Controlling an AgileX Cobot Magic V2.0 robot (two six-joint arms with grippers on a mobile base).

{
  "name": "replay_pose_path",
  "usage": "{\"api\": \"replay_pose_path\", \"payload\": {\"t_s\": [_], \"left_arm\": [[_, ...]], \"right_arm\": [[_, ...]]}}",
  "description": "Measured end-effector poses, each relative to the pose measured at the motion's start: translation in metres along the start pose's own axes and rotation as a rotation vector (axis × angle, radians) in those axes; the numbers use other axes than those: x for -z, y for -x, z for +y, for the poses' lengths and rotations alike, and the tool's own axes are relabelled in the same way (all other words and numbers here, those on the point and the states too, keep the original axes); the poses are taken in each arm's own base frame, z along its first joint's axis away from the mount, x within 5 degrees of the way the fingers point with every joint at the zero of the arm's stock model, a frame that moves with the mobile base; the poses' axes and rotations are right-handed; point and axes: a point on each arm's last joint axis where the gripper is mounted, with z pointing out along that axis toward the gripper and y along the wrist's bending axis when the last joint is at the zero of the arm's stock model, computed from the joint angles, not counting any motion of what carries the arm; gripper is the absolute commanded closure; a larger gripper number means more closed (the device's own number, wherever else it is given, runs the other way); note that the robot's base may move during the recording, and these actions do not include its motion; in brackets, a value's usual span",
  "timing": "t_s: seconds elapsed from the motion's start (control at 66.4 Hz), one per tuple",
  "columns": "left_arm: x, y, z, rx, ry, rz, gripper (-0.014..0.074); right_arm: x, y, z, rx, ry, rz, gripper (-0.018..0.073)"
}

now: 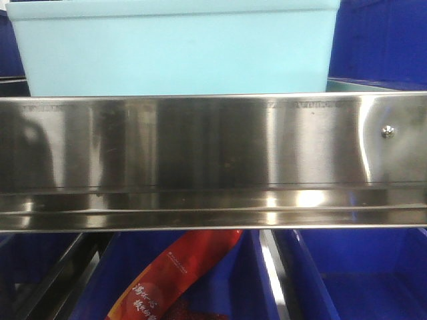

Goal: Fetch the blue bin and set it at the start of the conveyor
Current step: 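Reach both grippers to the sides of the light-blue bin on the shelf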

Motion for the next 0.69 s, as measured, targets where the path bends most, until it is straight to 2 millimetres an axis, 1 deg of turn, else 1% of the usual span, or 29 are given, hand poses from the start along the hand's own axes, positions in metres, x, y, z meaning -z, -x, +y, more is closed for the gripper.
{"api": "replay_pose_path", "payload": {"t_s": [0.015, 0.03, 0.045, 0.075, 0.12, 0.136, 0.256, 0.331, 0.437, 0.467, 0.572, 0.587, 0.693], "left_arm": [[0.0, 0.003, 0.0, -0.001, 0.001, 0.005, 0.0207], [-0.001, 0.006, 0.0, -0.001, 0.002, 0.011, 0.0186], [-0.001, 0.01, 0.001, -0.003, 0.003, 0.01, 0.0168], [-0.004, 0.016, 0.001, -0.003, 0.004, 0.02, 0.0133], [-0.008, 0.024, 0.001, -0.005, 0.004, 0.028, 0.0106], [-0.009, 0.026, 0.001, -0.005, 0.004, 0.029, 0.0102], [-0.021, 0.04, 0.001, -0.003, 0.004, 0.059, 0.0099], [-0.031, 0.048, 0.001, -0.001, -0.002, 0.11, 0.0099], [-0.043, 0.061, -0.003, -0.026, -0.077, 0.161, 0.0099], [-0.048, 0.065, -0.006, -0.036, -0.117, 0.176, 0.0099], [-0.065, 0.076, -0.019, -0.06, -0.253, 0.238, 0.0099], [-0.071, 0.076, -0.022, -0.063, -0.27, 0.256, 0.0099], [-0.095, 0.083, -0.043, -0.086, -0.387, 0.342, 0.0099]], "right_arm": [[-0.001, 0.003, 0.001, 0.0, 0.0, 0.005, 0.0239], [-0.002, 0.005, 0.001, 0.0, -0.001, 0.014, 0.022], [-0.003, 0.008, 0.001, 0.0, -0.002, 0.024, 0.0165], [-0.006, 0.013, 0.002, 0.0, -0.003, 0.037, 0.0084], [-0.01, 0.019, 0.003, 0.0, -0.004, 0.052, -0.0006], [-0.012, 0.02, 0.003, 0.0, -0.005, 0.056, -0.002], [-0.026, 0.026, 0.004, 0.0, -0.012, 0.114, -0.0009], [-0.034, 0.033, 0.006, -0.001, -0.011, 0.152, -0.0009], [-0.051, 0.042, 0.01, 0.011, 0.025, 0.22, -0.0009], [-0.056, 0.046, 0.012, 0.019, 0.043, 0.235, -0.0009], [-0.08, 0.047, 0.023, 0.035, 0.136, 0.347, -0.0009], [-0.084, 0.049, 0.026, 0.035, 0.151, 0.358, -0.0009], [-0.113, 0.043, 0.046, 0.044, 0.263, 0.502, -0.0009]]}}
